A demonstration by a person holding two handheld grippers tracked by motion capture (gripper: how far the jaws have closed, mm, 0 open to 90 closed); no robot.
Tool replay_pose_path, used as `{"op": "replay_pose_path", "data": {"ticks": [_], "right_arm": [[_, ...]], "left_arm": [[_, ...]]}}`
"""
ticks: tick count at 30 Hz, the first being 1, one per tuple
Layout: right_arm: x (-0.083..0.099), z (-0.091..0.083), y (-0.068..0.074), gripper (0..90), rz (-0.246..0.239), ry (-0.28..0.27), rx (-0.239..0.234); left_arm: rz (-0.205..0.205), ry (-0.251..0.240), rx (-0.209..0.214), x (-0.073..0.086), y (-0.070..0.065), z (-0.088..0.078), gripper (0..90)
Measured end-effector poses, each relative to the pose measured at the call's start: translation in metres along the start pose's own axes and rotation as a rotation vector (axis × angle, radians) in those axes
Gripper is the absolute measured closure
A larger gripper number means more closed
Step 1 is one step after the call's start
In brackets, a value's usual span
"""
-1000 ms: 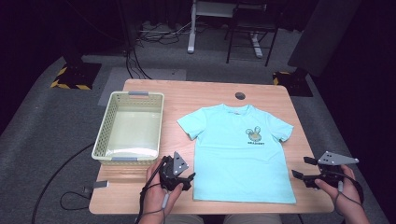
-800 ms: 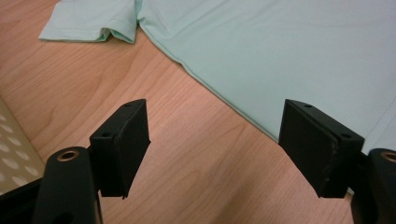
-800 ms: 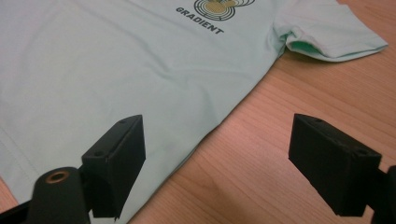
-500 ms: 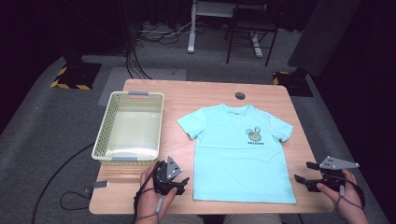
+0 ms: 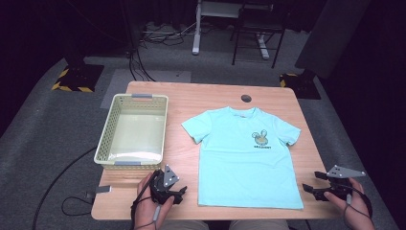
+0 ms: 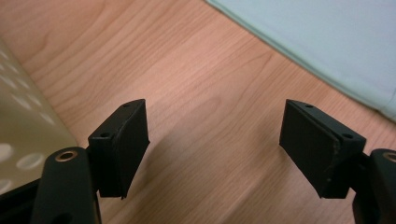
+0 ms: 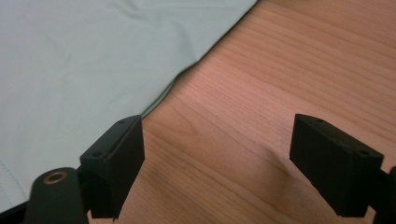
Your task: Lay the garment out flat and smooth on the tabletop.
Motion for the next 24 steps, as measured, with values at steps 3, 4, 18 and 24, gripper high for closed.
{"op": "replay_pose_path", "data": {"ticks": [3,4,18,24], "right_arm": [[0.0042,0.0037,0.0001,18.3,0.015,-0.002,-0.001],[0.0054,0.0049,-0.0001,17.3,0.014,-0.007,0.004],[0.0086,0.0040,0.0032,16.6,0.048,-0.049,0.052],[0.0085,0.0040,0.0036,16.7,0.047,-0.049,0.051]], "left_arm": [[-0.041,-0.042,0.022,0.0038,0.0014,0.0007,23.5],[-0.052,-0.047,0.029,0.0047,0.0016,0.0002,23.0],[-0.062,-0.045,0.014,0.0102,0.0014,-0.0046,21.8],[-0.062,-0.045,0.014,0.0102,0.0014,-0.0046,21.7]]}}
Point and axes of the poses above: each handheld gripper's, and its own axes: z roughly forward along the jaws, x roughly out of its underside, y roughly to its left, the point moved 9 cm from there along z, roughly forward along the jaws, and after that the axes turned 9 degrees about x, right-handed, at the moved point
